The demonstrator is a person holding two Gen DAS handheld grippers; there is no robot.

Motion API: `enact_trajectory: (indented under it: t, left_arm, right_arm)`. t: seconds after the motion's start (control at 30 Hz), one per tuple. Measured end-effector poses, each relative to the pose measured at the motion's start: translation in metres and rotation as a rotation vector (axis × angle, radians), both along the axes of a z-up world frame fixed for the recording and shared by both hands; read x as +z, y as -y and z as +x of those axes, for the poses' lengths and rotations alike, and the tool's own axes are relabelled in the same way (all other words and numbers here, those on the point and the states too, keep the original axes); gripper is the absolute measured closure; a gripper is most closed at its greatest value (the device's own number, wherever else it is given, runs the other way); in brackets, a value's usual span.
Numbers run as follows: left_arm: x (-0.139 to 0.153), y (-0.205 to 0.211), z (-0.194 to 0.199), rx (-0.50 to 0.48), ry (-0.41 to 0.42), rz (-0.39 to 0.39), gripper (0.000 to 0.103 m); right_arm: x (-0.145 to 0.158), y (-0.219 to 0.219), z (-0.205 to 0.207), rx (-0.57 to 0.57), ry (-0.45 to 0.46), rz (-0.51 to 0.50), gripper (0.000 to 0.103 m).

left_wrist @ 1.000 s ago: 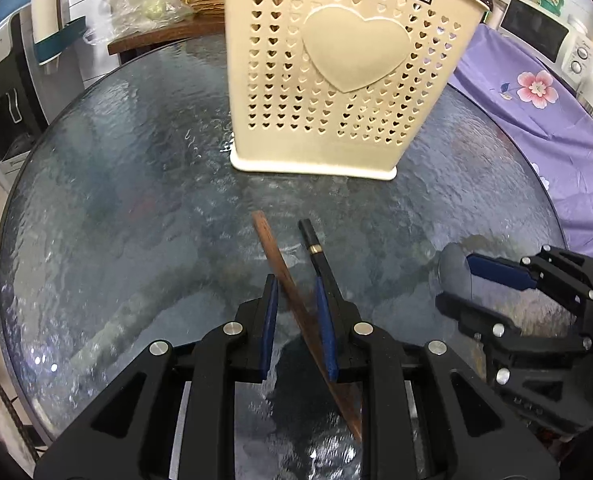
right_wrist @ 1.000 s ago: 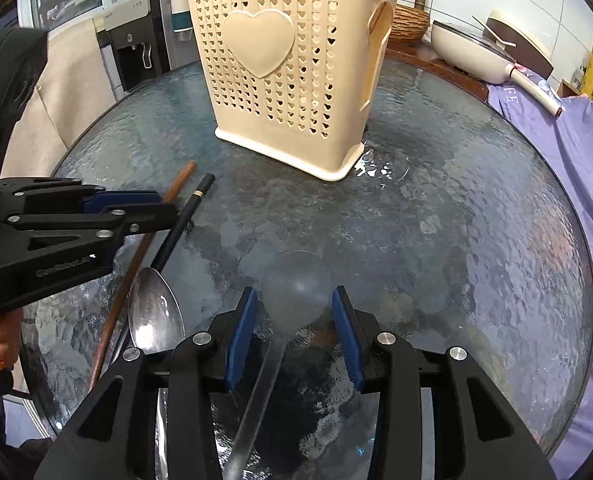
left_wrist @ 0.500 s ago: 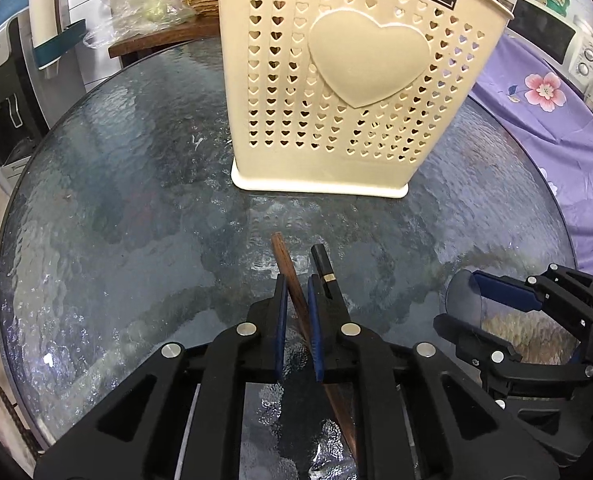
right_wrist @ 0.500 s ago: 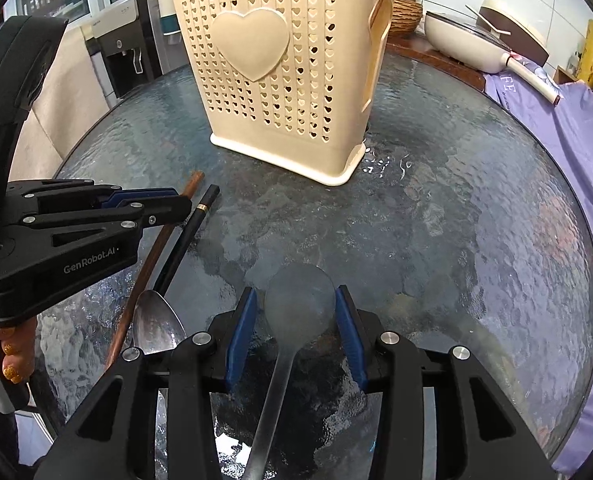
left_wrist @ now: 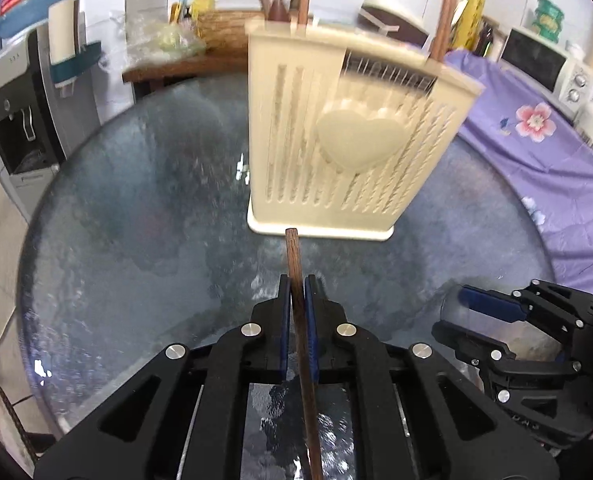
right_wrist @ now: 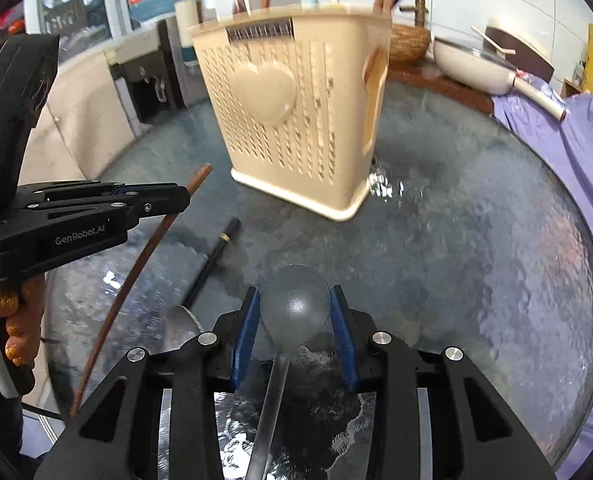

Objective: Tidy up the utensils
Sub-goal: 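Lift the wooden chopstick and clear spoon and carry both over the holder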

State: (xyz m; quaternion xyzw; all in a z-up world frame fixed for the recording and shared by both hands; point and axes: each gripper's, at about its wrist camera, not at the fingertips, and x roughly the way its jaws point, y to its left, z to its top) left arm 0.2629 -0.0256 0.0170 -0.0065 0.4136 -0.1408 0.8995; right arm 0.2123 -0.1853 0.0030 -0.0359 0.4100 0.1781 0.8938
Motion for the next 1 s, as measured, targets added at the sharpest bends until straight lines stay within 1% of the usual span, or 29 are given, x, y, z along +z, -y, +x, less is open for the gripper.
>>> enact_trajectory:
  t: [0.1, 0.17, 0.3, 0.57, 0.83, 1.0]
  left_arm:
    - [0.023, -0.006, -0.012, -0.003, 0.064, -0.011, 0.095]
    - [0.034, -0.008, -0.018, -0.008, 0.092, -0.02, 0.095]
    - [0.057, -0.01, -0.03, -0.016, 0.144, -0.029, 0.096]
    - [0.076, -0.009, -0.048, -0.033, 0.189, -0.036, 0.096]
    - [0.095, -0.014, -0.063, -0.038, 0.246, -0.051, 0.096]
    - [0.11, -0.019, -0.067, -0.039, 0.273, -0.076, 0.096]
  right_arm:
    - [0.021, 0.005, -0.012, 0.042, 0.057, 0.043, 0.068]
    - [0.033, 0.008, -0.017, 0.066, 0.082, 0.071, 0.068]
    - [0.049, 0.012, -0.022, 0.08, 0.105, 0.081, 0.068]
    - [0.068, 0.015, -0.029, 0.088, 0.12, 0.114, 0.068]
    - [0.087, 0.014, -0.033, 0.109, 0.153, 0.111, 0.068]
    - [0.1, 0.013, -0.034, 0.119, 0.182, 0.109, 0.068]
